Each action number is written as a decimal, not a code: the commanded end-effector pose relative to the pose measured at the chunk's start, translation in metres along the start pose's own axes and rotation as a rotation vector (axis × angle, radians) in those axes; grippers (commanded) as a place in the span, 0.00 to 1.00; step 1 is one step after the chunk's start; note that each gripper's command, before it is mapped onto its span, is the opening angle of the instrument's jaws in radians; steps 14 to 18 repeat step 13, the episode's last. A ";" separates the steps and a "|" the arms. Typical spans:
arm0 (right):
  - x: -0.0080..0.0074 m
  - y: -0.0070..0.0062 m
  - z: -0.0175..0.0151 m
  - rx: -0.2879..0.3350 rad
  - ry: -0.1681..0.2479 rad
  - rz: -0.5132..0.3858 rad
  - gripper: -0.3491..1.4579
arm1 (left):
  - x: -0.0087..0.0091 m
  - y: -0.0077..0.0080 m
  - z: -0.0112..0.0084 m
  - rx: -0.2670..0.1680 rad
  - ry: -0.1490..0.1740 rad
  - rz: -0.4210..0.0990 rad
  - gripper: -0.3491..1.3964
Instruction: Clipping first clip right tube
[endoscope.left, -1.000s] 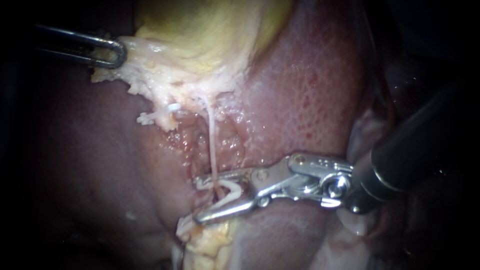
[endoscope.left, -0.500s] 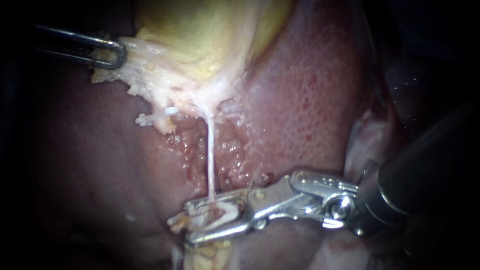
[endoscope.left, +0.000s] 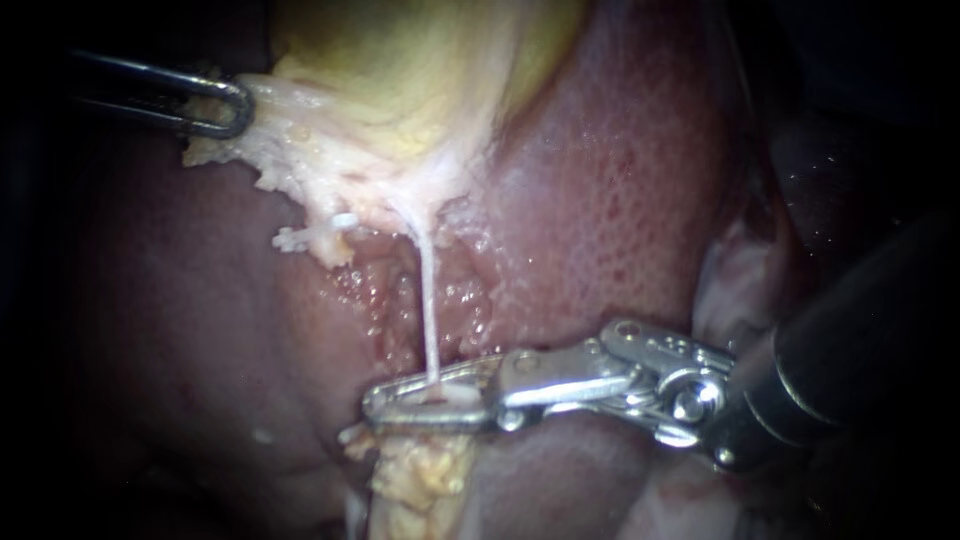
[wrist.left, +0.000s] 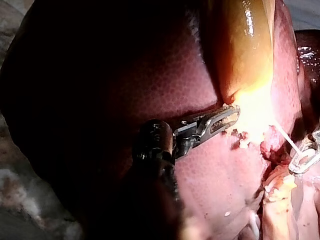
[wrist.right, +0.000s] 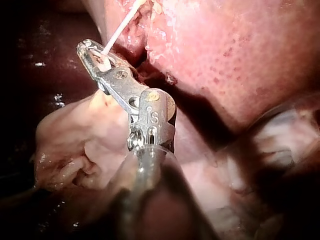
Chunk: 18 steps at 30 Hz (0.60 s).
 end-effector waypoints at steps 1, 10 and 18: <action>0.0000 0.0000 0.0000 -0.003 -0.004 -0.002 0.00 | 0.0000 0.0000 0.0000 0.001 0.000 0.000 0.00; -0.0001 0.0001 0.0000 -0.003 -0.004 -0.002 0.00 | 0.0000 0.0000 0.0001 0.001 0.001 0.000 0.00; -0.0001 0.0001 0.0000 -0.003 -0.004 -0.002 0.00 | 0.0000 0.0000 0.0001 0.001 0.001 0.000 0.00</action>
